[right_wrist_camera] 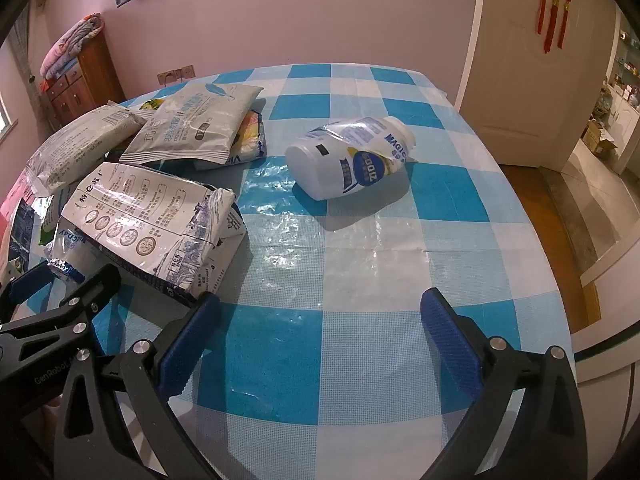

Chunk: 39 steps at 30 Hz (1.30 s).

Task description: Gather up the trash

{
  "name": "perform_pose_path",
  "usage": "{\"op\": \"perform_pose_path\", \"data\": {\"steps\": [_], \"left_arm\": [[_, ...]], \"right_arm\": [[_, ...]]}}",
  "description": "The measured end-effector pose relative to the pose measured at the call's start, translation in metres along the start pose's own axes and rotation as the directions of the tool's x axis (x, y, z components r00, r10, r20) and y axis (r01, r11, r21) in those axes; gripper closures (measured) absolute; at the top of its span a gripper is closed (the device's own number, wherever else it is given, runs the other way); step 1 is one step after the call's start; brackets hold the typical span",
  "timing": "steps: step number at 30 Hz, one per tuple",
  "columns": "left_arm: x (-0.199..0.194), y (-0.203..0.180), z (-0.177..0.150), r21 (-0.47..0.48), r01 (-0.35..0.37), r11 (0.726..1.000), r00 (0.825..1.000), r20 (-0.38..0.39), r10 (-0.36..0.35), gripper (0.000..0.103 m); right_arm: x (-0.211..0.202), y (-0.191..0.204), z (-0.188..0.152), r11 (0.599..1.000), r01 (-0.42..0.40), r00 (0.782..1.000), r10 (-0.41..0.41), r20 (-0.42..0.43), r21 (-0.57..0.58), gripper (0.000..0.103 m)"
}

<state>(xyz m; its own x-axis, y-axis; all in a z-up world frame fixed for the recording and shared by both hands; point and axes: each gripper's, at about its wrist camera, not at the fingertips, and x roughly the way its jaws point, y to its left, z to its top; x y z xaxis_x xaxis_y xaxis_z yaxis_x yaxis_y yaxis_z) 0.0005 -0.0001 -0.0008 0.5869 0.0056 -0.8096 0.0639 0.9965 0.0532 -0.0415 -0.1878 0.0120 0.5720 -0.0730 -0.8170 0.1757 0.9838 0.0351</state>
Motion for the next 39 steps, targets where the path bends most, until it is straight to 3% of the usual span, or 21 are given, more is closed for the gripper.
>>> {"op": "perform_pose_path", "data": {"steps": [11, 17, 26, 33, 39], "left_arm": [[-0.01, 0.008, -0.014, 0.023, 0.017, 1.0, 1.0, 0.003, -0.017, 0.004], [-0.032, 0.004, -0.029, 0.092, -0.009, 0.996, 0.995, 0.102, -0.001, 0.004], [-0.087, 0.022, -0.033, 0.088, 0.01, 0.996, 0.971, 0.237, -0.031, 0.004], [-0.128, 0.038, -0.034, 0.068, 0.01, 0.998, 0.945, 0.326, -0.031, 0.004], [-0.15, 0.049, -0.03, 0.037, 0.01, 0.999, 0.936, 0.352, -0.022, 0.004]], "right_arm": [[0.0, -0.003, -0.003, 1.0, -0.008, 1.0, 0.008, -0.012, -0.005, 0.004], [-0.016, 0.001, -0.021, 1.0, -0.012, 1.0, 0.012, -0.006, 0.012, 0.004], [-0.076, -0.012, -0.027, 0.999, 0.016, 0.989, -0.023, 0.144, 0.046, 0.004], [-0.126, -0.006, -0.019, 0.999, 0.013, 0.964, -0.023, 0.264, 0.038, 0.004], [-0.162, 0.004, -0.017, 1.0, -0.01, 0.94, 0.001, 0.343, 0.023, 0.004]]}}
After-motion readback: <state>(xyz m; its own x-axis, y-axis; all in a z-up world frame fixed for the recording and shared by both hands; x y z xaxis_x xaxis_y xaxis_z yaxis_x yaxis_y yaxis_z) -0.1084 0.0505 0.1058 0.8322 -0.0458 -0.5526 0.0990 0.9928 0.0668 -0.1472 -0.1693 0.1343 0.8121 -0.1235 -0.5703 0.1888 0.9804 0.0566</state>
